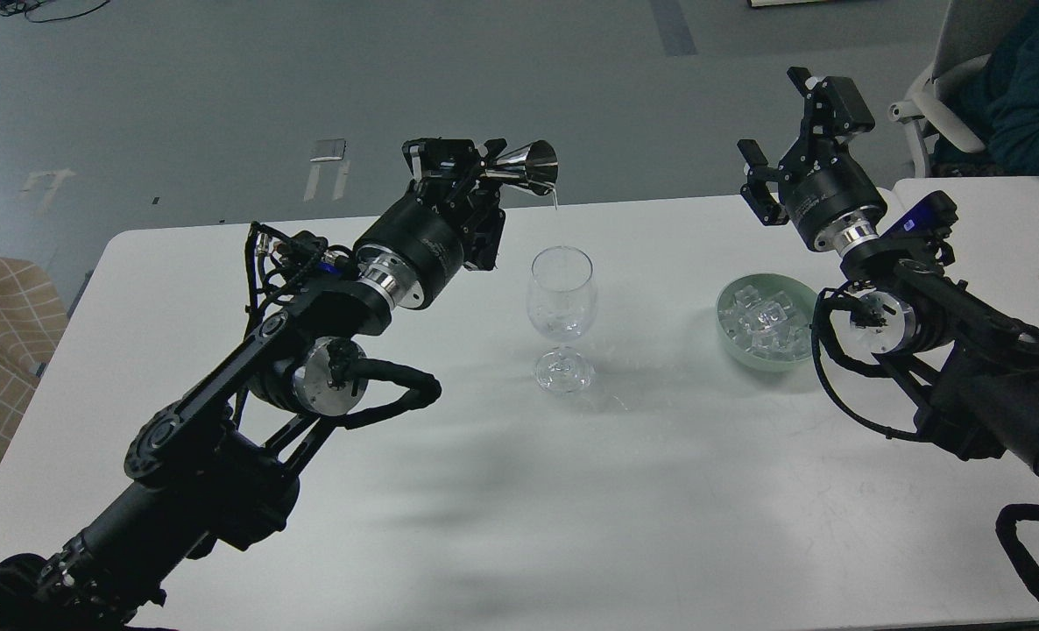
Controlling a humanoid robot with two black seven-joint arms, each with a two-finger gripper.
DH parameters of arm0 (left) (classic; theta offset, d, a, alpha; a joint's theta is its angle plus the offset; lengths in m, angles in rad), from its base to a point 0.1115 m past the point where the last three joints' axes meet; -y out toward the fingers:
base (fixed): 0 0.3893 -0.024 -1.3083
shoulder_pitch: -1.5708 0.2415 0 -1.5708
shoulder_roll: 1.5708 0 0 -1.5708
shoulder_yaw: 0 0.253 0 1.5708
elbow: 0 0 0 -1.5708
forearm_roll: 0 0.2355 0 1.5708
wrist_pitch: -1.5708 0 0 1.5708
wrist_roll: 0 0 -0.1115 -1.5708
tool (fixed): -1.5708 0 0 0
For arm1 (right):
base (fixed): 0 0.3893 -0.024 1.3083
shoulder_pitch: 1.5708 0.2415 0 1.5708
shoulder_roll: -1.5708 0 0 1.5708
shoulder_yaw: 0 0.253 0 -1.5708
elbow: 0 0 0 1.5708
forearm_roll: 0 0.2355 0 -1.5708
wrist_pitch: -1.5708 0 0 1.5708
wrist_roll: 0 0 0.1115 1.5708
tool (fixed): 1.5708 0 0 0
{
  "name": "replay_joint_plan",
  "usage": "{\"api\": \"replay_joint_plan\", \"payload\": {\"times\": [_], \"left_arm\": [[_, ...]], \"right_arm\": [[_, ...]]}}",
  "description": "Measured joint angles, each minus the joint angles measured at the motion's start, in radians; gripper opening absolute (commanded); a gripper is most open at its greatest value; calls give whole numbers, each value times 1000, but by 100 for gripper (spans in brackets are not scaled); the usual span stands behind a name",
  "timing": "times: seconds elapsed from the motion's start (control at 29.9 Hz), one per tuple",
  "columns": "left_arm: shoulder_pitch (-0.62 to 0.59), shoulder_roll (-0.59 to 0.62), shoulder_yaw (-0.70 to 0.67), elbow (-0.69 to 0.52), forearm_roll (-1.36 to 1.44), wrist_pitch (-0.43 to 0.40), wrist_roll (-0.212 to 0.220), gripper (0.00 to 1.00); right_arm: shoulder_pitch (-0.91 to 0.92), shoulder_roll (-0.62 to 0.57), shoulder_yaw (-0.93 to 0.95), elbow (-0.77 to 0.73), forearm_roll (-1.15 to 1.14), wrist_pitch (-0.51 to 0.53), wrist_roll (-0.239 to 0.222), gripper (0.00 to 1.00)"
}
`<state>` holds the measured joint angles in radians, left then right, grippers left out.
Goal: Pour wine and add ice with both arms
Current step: 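Tilt the jigger with the left gripper to pour into the glass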
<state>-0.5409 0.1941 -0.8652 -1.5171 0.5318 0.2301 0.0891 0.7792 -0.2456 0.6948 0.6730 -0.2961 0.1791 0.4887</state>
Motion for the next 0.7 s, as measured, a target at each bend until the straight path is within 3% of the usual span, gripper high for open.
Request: {"api": "replay_joint_plan", "payload": {"times": [0.7], "left_arm": [[10, 2, 3, -3, 150, -11, -25, 0]], "right_arm": [[0, 0, 0, -1, 0, 0, 0, 100]]}}
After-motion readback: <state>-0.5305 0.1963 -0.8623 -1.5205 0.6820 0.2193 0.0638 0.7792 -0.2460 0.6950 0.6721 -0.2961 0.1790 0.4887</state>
